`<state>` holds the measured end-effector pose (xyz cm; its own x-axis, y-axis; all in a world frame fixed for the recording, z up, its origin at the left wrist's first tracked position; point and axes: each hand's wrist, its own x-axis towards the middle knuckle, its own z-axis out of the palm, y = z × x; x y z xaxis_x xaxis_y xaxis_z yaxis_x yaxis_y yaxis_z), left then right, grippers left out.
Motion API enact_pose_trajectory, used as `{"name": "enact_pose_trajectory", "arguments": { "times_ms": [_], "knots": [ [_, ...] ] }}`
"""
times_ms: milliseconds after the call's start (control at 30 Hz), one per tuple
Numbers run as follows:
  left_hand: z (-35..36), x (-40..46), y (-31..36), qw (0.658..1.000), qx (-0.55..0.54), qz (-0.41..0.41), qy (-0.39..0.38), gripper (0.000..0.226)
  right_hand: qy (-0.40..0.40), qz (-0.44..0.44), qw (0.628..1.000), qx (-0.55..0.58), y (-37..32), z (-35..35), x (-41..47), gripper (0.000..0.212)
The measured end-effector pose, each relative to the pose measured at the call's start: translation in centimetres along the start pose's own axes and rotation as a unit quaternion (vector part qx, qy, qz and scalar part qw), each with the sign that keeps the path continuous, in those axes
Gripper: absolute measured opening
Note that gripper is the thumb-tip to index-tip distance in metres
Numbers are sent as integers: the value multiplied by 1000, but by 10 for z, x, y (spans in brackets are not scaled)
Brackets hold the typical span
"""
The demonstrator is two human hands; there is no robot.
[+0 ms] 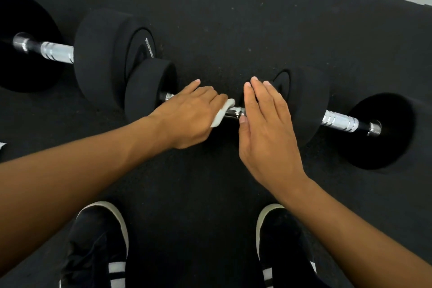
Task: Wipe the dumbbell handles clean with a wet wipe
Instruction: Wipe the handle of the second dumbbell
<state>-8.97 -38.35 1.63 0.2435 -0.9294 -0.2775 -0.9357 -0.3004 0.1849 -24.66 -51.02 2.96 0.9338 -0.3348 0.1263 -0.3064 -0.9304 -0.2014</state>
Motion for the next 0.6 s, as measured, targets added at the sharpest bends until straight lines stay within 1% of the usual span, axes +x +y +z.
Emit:
{"name": "enact_pose_trajectory", "arguments": {
  "times_ms": [67, 100, 200, 333, 400, 467, 533, 600],
  "knots": [
    [3, -1, 14, 1000, 20, 0, 4, 75, 2, 1, 1000, -1, -1, 1, 1, 54],
    [5, 0, 22, 999, 41, 8, 7, 78, 3, 1, 1000, -3, -1, 1, 1, 54],
    [12, 0, 38, 995, 91, 15, 23, 74, 2, -5, 1000, -16, 0, 0, 2, 54],
    [5, -8, 25, 990, 136, -38, 21, 72, -1, -8, 1000, -18, 2, 0, 2, 55],
    [-3, -14, 12, 983, 167, -68, 26, 75, -3, -13, 1000, -16, 3, -1, 1, 55],
    [-10, -19, 6, 971, 222, -92, -7, 73, -2, -13, 1000, -14, 3, -1, 1, 56],
    [-15, -22, 10, 951, 279, -115, -63, 67, 0, -10, 1000, -12, 2, 0, 1, 56],
    [-15, -19, 17, 943, 290, -134, -95, 68, 2, -8, 1000, -13, 1, 1, 1, 56]
  ]
}}
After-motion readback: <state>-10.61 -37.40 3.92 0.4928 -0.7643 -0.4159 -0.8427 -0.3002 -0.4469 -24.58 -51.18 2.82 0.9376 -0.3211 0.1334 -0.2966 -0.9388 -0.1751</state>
